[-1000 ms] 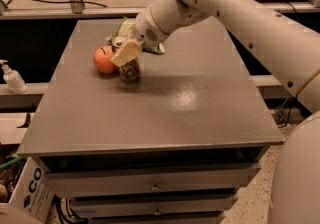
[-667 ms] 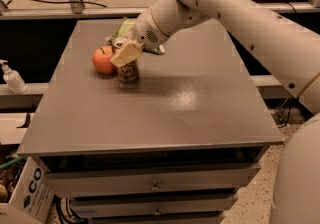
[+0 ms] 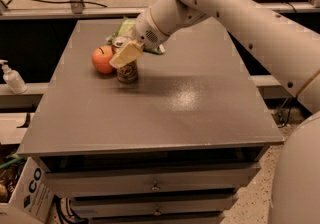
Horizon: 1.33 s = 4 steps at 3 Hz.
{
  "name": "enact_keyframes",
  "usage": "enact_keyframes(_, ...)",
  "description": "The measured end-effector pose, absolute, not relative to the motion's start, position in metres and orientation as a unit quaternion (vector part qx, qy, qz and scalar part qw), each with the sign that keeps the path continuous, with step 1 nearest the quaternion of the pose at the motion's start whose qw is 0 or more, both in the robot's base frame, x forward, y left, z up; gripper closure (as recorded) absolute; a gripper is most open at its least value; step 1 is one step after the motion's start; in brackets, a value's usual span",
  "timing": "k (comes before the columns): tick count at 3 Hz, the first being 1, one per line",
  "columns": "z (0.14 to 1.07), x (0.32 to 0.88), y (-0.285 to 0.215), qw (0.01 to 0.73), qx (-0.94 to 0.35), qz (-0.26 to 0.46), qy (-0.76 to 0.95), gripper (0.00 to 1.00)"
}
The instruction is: Move orange can near apple
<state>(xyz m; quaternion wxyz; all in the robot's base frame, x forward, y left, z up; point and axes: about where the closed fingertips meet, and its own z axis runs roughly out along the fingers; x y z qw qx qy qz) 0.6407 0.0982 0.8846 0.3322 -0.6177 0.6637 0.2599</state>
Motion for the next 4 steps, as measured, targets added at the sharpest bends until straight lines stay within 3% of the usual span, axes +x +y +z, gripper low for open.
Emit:
enact_keyframes(1, 0.879, 0.64, 0.093, 0.331, -0.613, 0.265, 0.667, 0.0)
enact_keyframes(2, 0.881, 0.645, 0.073, 0.338, -0.599, 0.265, 0.676, 0.0)
enact_keyframes(4, 0.89, 0.651, -0.021, 0.364, -0.546, 0.245, 0.714, 0.0)
